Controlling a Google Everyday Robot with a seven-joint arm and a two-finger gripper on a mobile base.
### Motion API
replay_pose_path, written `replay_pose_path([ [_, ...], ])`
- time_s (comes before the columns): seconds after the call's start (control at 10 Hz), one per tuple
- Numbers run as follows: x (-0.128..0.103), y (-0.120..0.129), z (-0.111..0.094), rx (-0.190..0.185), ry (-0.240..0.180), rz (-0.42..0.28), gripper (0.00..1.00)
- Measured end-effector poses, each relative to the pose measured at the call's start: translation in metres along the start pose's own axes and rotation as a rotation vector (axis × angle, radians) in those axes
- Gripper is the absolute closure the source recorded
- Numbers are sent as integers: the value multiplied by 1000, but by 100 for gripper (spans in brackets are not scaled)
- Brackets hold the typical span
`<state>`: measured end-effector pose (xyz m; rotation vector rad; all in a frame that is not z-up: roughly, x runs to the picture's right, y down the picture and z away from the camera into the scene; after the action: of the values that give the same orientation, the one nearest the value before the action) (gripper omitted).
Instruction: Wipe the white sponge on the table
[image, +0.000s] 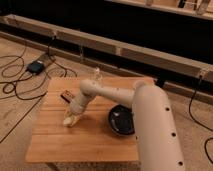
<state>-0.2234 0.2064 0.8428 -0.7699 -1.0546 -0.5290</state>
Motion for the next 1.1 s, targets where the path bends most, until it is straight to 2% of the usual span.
replay_pose_path([
  [0.2, -14, 15, 1, -48, -38, 15, 100],
  [0.4, -16, 27, -4, -79, -50, 34, 100],
  [0.6, -9, 43, -11, -103, -52, 69, 100],
  [0.9, 14, 60, -22, -96, -39, 128, 100],
  [1.1, 37, 67, -37, -64, -9, 169, 100],
])
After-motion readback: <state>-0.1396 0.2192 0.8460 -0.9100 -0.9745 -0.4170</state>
